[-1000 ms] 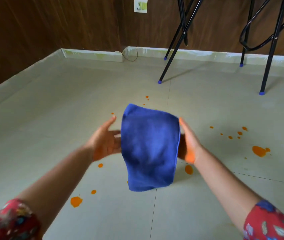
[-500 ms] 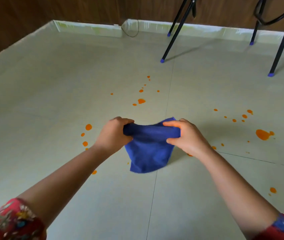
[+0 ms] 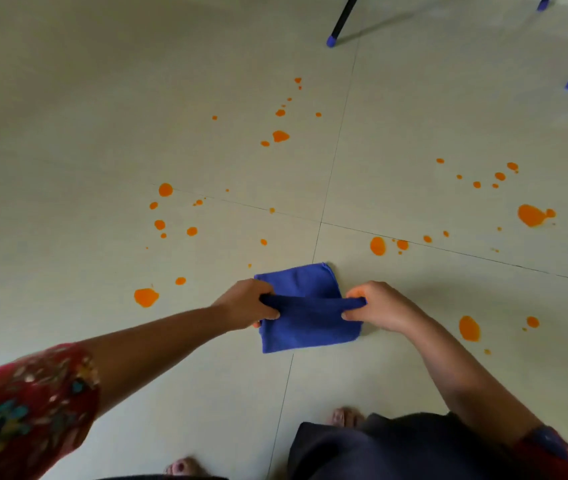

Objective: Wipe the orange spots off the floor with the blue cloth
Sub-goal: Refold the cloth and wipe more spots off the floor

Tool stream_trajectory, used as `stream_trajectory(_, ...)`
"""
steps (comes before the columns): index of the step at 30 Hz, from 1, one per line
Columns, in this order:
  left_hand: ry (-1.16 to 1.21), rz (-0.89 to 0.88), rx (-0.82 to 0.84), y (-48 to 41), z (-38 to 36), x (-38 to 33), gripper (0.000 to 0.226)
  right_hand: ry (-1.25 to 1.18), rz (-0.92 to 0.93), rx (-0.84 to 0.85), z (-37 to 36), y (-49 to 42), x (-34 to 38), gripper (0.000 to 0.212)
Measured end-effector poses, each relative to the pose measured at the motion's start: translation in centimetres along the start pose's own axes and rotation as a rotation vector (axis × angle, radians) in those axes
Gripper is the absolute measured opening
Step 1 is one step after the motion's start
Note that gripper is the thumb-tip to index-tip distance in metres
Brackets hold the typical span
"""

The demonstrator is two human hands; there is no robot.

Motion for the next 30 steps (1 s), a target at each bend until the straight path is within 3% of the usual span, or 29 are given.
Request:
stream_trajectory(3, -0.106, 0.038, -0.154, -2.6, 1.8, 0.7, 0.003, -0.056, 0.034, -0.138, 0.8, -3.2, 0.3, 0.008)
stream_trajectory(4, -0.154, 0.054, -0.189, -3.4, 2.5, 1.1, 0.014, -0.053, 0.047, -0.183, 1.1, -4.4, 0.4, 0.013)
stream_trajectory(7, -0.268, 0.096, -0.206, -5.8, 3.3, 2.3, 0.05, 0.299, 0.046, -0.216, 1.0, -7.7, 1.3, 0.066)
stream_trajectory(9, -0.319, 0.135, -0.194, -6.7, 2.9, 2.4, 0.053, 0.43, 0.082, -0.201, 0.1, -8.9, 2.3, 0.077)
stream_trajectory(11, -0.391, 0.171, -0.188, -7.1, 2.3, 2.2, 0.038, 0.471, 0.077, -0.182, -0.4, -9.6, 2.8, 0.069)
stream_trajectory(14, -0.461, 0.122, -0.128, -6.6, 1.0, 2.0, 0.031, 0.521, 0.06, -0.103, -1.0, -9.5, 3.7, 0.024)
stream_trajectory(16, -0.354, 0.083, -0.055, -5.2, 0.2, 2.7, 0.027, 0.469, 0.115, 0.009, -2.5, -8.8, 4.2, 0.023)
stream_trajectory(19, -0.015, 0.064, 0.006, -1.3, 0.3, 5.2, 0.012, 0.086, 0.16, 0.128, -3.9, -7.8, 5.3, 0.024)
stream_trajectory(22, 0.214, -0.017, -0.192, 3.0, 2.8, 8.2, 0.017, -0.033, 0.201, 0.134, -4.5, -7.9, 8.6, 0.026)
stream_trajectory(23, 0.276, -0.063, -0.292, 3.7, 4.0, 8.9, 0.023, 0.064, 0.16, 0.073, -4.2, -7.9, 9.2, 0.033)
stream_trajectory(25, 0.369, -0.121, -0.471, 5.3, 6.2, 11.6, 0.035, 0.502, 0.118, -0.164, -4.0, -8.0, 11.5, 0.057)
stream_trajectory(27, 0.246, -0.064, -0.593, 6.4, 7.6, 14.5, 0.039, 0.75, 0.289, -0.376, -5.4, -7.3, 14.2, 0.075)
stream_trajectory(30, 0.048, 0.101, -0.728, 8.9, 7.8, 20.8, 0.041, 0.855, 0.543, -0.228, -11.2, -9.0, 14.9, 0.057)
Point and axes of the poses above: each hand's wrist, its own y-axis away from the middle knuckle, its own z-axis out of the back of the hand, x = y × z, the point moved 8 cm from there along -y, towards the middle knuckle, and after that the axes turned 11 degrees about x, right-handed, at the moved point
